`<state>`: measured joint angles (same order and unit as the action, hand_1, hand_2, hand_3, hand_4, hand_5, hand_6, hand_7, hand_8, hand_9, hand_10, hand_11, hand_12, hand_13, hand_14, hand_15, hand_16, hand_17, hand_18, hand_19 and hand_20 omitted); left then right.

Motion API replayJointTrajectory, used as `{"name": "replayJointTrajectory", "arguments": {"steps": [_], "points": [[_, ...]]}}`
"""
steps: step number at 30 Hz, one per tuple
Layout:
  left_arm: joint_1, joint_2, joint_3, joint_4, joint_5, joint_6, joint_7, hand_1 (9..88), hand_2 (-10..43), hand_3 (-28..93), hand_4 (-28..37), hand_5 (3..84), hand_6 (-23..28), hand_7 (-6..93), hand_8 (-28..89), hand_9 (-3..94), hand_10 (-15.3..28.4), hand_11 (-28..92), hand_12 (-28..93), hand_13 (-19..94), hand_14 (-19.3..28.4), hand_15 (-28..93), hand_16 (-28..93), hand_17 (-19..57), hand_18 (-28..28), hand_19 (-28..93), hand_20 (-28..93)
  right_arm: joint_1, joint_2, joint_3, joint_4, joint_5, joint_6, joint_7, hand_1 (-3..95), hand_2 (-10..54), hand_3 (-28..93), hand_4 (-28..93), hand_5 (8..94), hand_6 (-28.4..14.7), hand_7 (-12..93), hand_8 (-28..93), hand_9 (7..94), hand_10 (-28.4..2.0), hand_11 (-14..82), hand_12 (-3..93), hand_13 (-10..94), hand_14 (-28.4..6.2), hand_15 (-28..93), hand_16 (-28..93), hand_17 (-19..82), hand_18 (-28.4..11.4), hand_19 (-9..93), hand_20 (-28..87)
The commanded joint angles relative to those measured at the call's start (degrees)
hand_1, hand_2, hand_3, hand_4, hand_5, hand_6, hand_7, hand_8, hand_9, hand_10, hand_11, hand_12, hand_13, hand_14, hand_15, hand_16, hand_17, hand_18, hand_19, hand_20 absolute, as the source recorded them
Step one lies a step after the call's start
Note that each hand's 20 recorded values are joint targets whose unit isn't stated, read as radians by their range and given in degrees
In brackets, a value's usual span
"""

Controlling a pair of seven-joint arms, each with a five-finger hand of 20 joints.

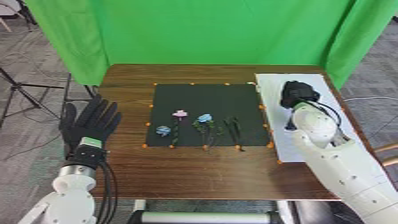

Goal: Arrange flowers

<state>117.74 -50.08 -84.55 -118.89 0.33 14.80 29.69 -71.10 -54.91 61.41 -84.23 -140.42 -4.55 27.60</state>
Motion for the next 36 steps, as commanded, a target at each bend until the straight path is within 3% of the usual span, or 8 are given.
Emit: {"name": "replayJointTrajectory", "arguments": {"steps": [1,12,14,15,22,25,33,36], "points": [[1.1,-0.36,-0.82,-0.64,0.31,-0.6,-0.47,24.8,15.2,71,-28.3,39.8,7.3,15.7,-10,32.9,13.4,23,10,26,14.6,40,-9,-4.1,13.6,36,10,-7.68,0.18,0.12,-16.5,-4.01,6.78,-3.76,57.4,-8.1,69,-28,75.2,1.0,31,2,80.8,-8.3,6.6,25.0,71,-5.1,39,39,39,-20.5,89,41],[0.37,-0.63,-0.18,-0.07,1.16,-0.55,-2.09,24.7,15.3,71,-28.3,39.6,7.2,15.8,-10,33.0,13.5,23,10,26,14.6,40,-9,-4.1,13.6,36,10,-7.96,-5.76,-7.5,-19.56,-6.57,1.65,-6.88,56.8,-8.7,71,-28,75.4,0.4,31,3,76.7,-9.4,8.0,23.6,69,-5.3,39,40,38,-20.9,89,40],[-0.24,-0.3,0.36,-0.59,-1.34,2.61,-1.35,24.8,15.5,71,-28.3,39.7,7.3,15.9,-10,33.0,13.5,23,10,26,14.6,40,-9,-4.1,13.5,36,10,-8.04,-7.38,-7.86,-20.31,-6.02,-0.63,-5.75,57.0,-8.8,71,-28,75.3,0.3,31,3,75.8,-9.8,8.3,23.1,69,-5.3,39,40,38,-21.0,89,40],[-0.35,-0.31,0.41,-0.4,-1.82,2.0,-1.11,24.8,15.6,71,-28.3,39.9,7.4,16.0,-10,33.1,13.6,23,10,26,14.6,40,-9,-4.1,13.5,36,10,-8.09,-7.82,-8.29,-20.17,-6.97,0.16,-5.75,57.1,-8.8,71,-28,75.3,0.2,31,3,75.4,-10.0,8.7,22.8,68,-5.4,39,40,38,-21.2,89,40],[-0.39,-0.41,0.09,-0.37,-0.8,2.05,-1.4,24.8,15.9,71,-28.3,40.9,7.7,16.9,-10,33.6,13.8,24,10,26,14.6,41,-9,-4.2,13.5,36,10,-7.84,-8.48,-9.63,-19.63,-10.55,0.16,-6.57,57.5,-9.0,71,-28,75.7,-0.2,30,2,74.4,-10.9,9.8,21.2,68,-5.6,40,39,38,-21.6,90,40],[-0.55,-0.55,-0.14,-0.49,0.92,4.51,-1.89,24.8,15.9,71,-28.3,41.1,7.7,17.1,-10,33.6,14.0,24,10,22,13.4,41,-10,-4.2,13.4,37,10,-7.48,-8.41,-10.33,-18.89,-11.61,-0.19,-6.73,57.5,-9.3,71,-28,75.4,-0.4,29,2,73.6,-11.4,10.6,20.5,68,-5.8,40,39,38,-21.6,90,39],[-0.08,-0.66,-0.81,-0.77,0.12,3.77,-2.03,24.8,15.8,72,-28.3,41.5,7.8,17.2,-10,33.0,14.0,24,10,19,12.8,40,-10,-4.5,12.7,37,10,-7.88,-8.45,-10.06,-18.88,-10.77,-2.25,-6.52,57.3,-9.5,71,-28,73.5,-1.4,26,1,70.3,-12.8,13.1,16.8,66,-6.4,40,39,37,-22.0,88,37],[-0.23,-0.47,-0.56,-0.69,-1.4,3.03,-1.33,25.0,15.8,72,-28.3,41.8,7.5,17.5,-10,33.0,13.9,25,10,19,12.8,40,-10,-4.5,12.7,37,10,-7.8,-8.09,-10.24,-19.14,-10.5,-2.27,-6.8,56.7,-9.5,71,-28,71.2,-1.8,26,0,67.9,-13.4,13.7,14.9,64,-7.4,41,36,36,-22.0,86,36]]}}
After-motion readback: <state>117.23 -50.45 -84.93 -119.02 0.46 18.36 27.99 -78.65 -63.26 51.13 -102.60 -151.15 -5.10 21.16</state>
